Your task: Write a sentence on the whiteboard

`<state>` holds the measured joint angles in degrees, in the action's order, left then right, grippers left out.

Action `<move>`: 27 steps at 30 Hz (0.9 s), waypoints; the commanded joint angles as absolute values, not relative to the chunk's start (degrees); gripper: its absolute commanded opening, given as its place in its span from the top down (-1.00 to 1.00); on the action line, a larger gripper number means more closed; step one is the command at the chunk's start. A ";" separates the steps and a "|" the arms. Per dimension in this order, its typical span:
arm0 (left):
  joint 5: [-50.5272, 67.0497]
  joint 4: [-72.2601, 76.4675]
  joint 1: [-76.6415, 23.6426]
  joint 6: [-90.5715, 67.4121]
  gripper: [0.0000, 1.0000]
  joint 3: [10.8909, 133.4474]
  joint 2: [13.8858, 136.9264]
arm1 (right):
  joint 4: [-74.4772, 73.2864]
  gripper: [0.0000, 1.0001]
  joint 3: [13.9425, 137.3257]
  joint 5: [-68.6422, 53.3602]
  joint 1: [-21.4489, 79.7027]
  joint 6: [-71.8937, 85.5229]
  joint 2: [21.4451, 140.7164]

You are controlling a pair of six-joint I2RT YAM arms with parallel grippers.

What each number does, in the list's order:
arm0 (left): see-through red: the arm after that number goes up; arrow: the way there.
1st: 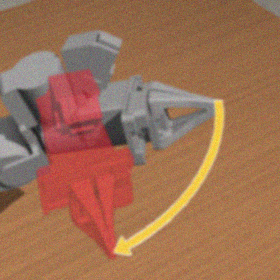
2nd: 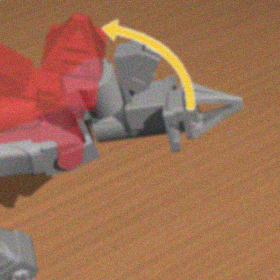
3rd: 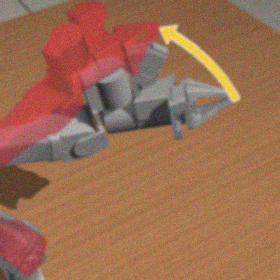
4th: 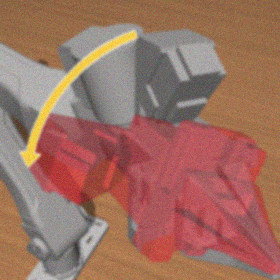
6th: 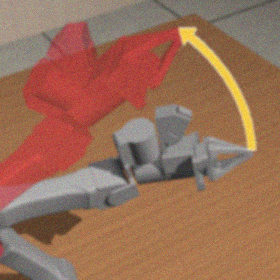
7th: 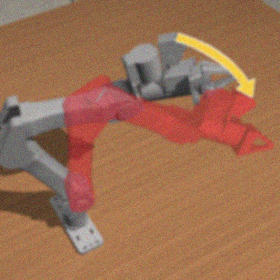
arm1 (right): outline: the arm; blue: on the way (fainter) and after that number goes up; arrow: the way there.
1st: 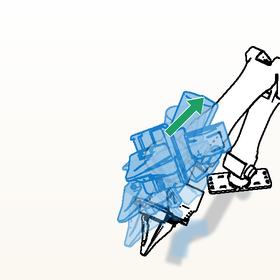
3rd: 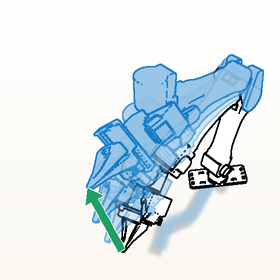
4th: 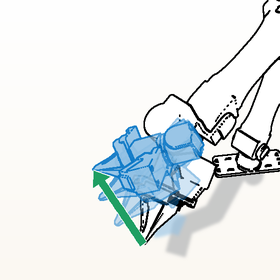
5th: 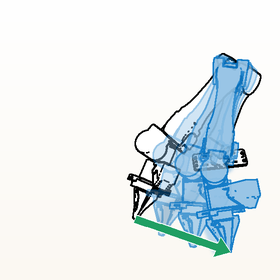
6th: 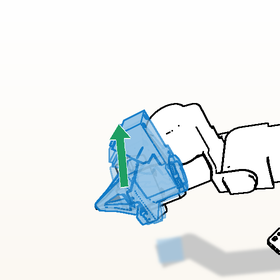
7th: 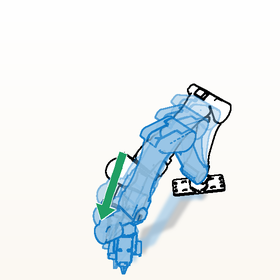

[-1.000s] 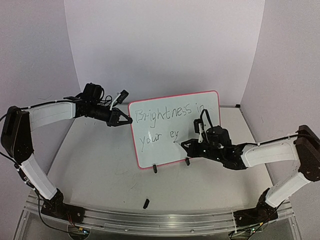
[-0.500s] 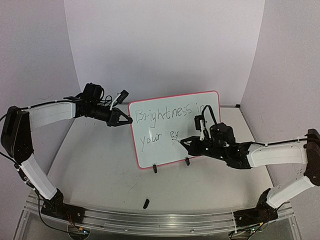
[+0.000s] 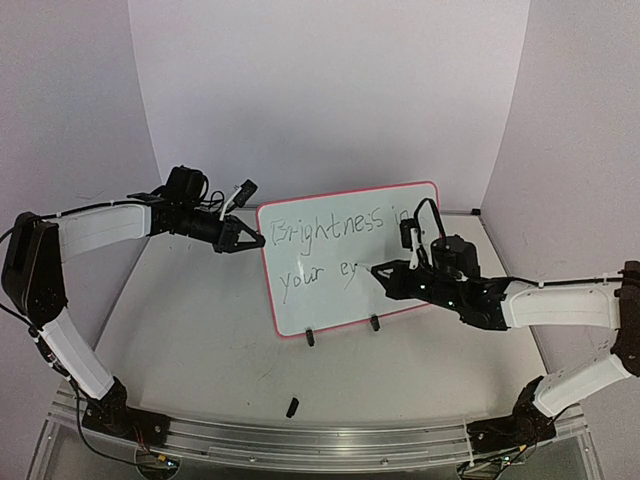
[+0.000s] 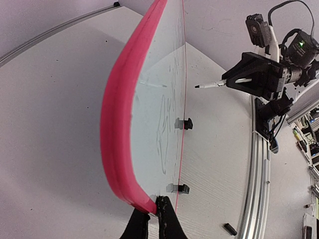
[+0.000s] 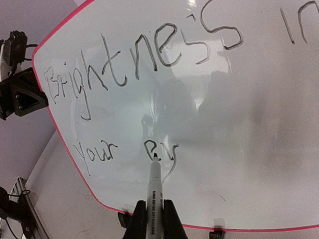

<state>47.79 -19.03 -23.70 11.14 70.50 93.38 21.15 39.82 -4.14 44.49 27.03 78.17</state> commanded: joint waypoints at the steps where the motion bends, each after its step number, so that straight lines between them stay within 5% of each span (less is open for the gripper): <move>1: 42.19 -21.88 -24.89 18.36 1.00 70.53 93.98 | 22.47 1.00 39.02 -3.50 43.77 25.99 77.52; 27: 42.01 -22.03 -24.89 18.47 1.00 70.49 93.97 | 24.58 1.00 39.41 4.02 43.42 27.52 82.00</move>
<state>47.77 -19.03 -23.70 11.14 70.50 93.38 23.07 39.09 1.45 43.75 27.07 81.42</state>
